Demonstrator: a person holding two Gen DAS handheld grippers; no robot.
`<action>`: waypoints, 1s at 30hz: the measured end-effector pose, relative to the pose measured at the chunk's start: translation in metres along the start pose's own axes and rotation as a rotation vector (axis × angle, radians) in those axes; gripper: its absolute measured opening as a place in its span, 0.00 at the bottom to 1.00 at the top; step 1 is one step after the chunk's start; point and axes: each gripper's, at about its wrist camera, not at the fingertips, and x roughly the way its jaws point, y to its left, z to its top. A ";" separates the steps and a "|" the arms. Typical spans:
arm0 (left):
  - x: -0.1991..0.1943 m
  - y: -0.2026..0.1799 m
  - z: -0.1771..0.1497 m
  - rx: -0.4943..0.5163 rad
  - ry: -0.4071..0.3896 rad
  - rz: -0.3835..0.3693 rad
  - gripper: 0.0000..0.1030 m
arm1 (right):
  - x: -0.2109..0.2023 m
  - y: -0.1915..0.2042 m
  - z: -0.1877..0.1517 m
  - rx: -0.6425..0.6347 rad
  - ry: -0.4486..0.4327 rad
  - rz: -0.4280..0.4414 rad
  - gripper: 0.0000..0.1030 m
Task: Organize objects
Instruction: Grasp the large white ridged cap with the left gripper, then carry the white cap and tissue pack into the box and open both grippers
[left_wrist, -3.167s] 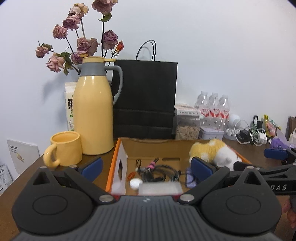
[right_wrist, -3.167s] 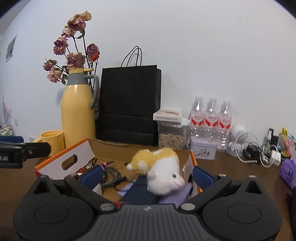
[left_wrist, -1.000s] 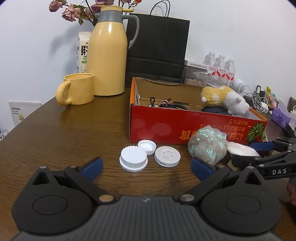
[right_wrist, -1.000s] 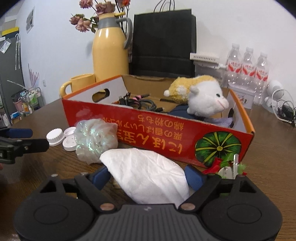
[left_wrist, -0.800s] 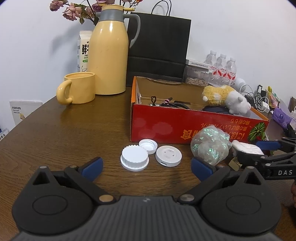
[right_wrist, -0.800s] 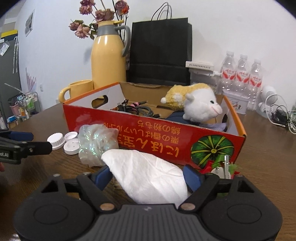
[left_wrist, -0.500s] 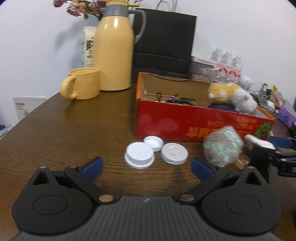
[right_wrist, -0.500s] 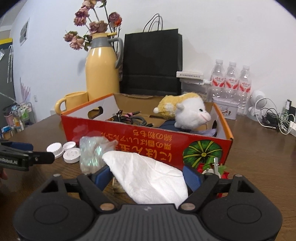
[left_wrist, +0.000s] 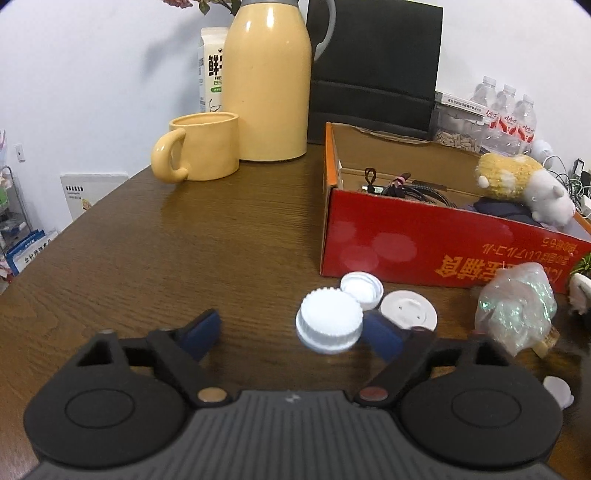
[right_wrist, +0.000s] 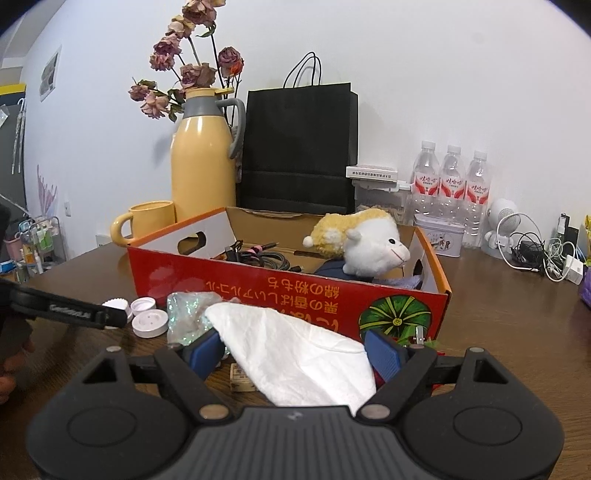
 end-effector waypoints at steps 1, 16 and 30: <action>-0.001 -0.001 0.000 0.008 -0.006 -0.011 0.56 | 0.000 0.000 0.000 0.000 0.000 0.000 0.80; -0.021 -0.003 0.000 0.001 -0.130 -0.004 0.38 | -0.002 0.001 0.000 -0.006 -0.015 -0.011 0.80; -0.062 -0.033 0.027 0.012 -0.284 -0.115 0.38 | -0.006 0.008 0.032 -0.015 -0.132 -0.007 0.80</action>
